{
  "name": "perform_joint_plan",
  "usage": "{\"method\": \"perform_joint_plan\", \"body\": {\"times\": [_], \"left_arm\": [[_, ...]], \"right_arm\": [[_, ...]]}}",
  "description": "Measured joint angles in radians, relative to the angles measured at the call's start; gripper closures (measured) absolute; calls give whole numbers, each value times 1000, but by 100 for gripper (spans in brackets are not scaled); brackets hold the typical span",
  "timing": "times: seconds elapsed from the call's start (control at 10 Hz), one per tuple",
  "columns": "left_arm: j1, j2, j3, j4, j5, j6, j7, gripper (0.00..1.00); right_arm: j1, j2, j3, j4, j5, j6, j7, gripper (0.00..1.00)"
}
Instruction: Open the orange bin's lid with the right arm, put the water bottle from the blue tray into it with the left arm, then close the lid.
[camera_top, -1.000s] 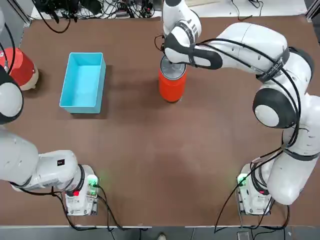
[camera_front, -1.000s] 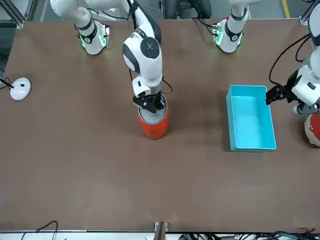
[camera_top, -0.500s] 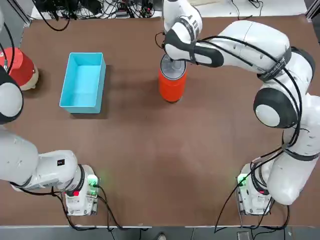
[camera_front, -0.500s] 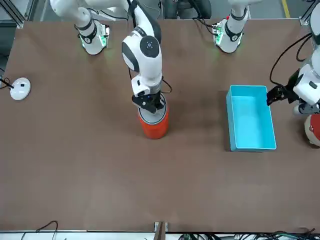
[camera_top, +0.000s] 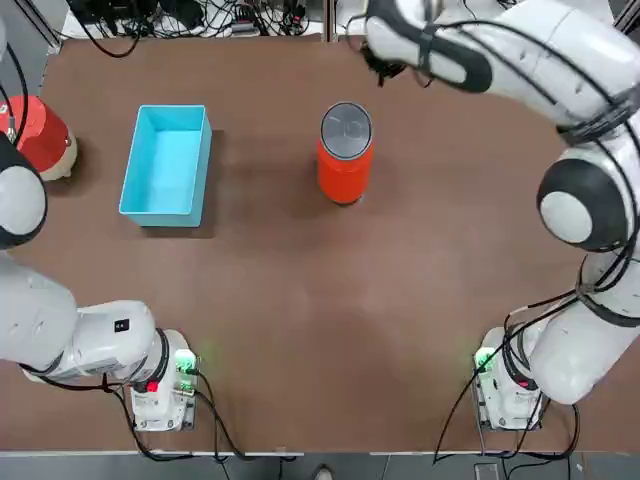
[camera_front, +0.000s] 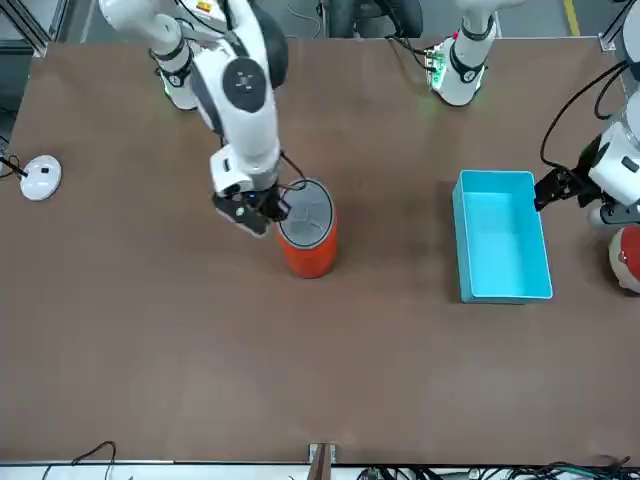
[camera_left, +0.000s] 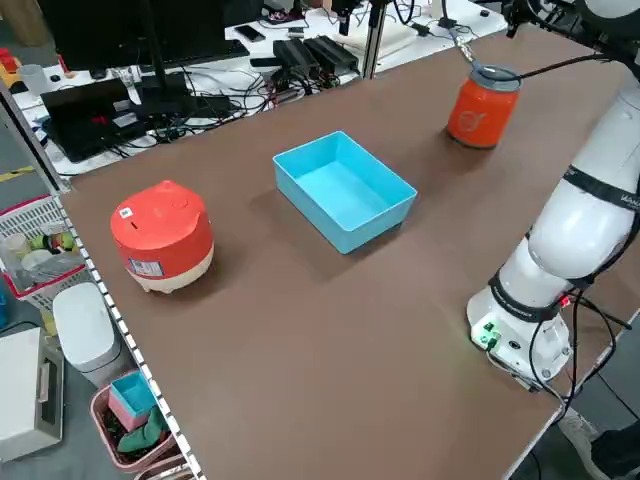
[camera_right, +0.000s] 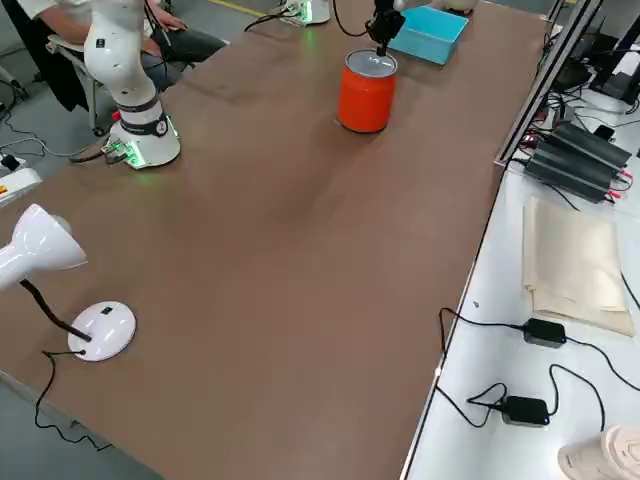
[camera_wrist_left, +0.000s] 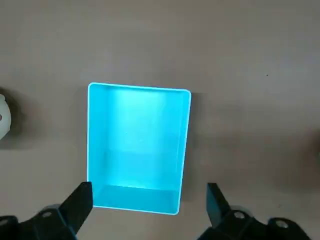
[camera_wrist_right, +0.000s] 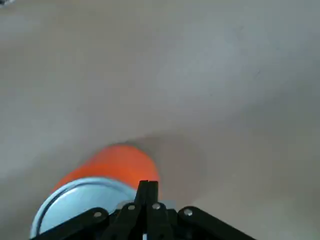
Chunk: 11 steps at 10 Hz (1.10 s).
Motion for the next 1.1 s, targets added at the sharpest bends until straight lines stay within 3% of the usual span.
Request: {"method": "perform_joint_plan", "body": {"times": [0.2,0.3,0.5,1.0,1.1], "left_arm": [[0,1,-2,2,0,-1,11,0],[1,3,-3,2,0,-2,11,0],[1,4,-6,7,0,-5,11,0],[3,5,-6,29,0,-7,10,0],[3,5,-6,29,0,-8,10,0]], "right_arm": [[-109,-62,-2,2,24,-92,-175,97],[-163,-92,-3,3,29,-132,-262,87],[-251,-140,-4,1,35,-182,-404,76],[-487,-211,-7,-3,33,-239,-829,5],[-520,-227,-8,-4,32,-240,-864,0]]}}
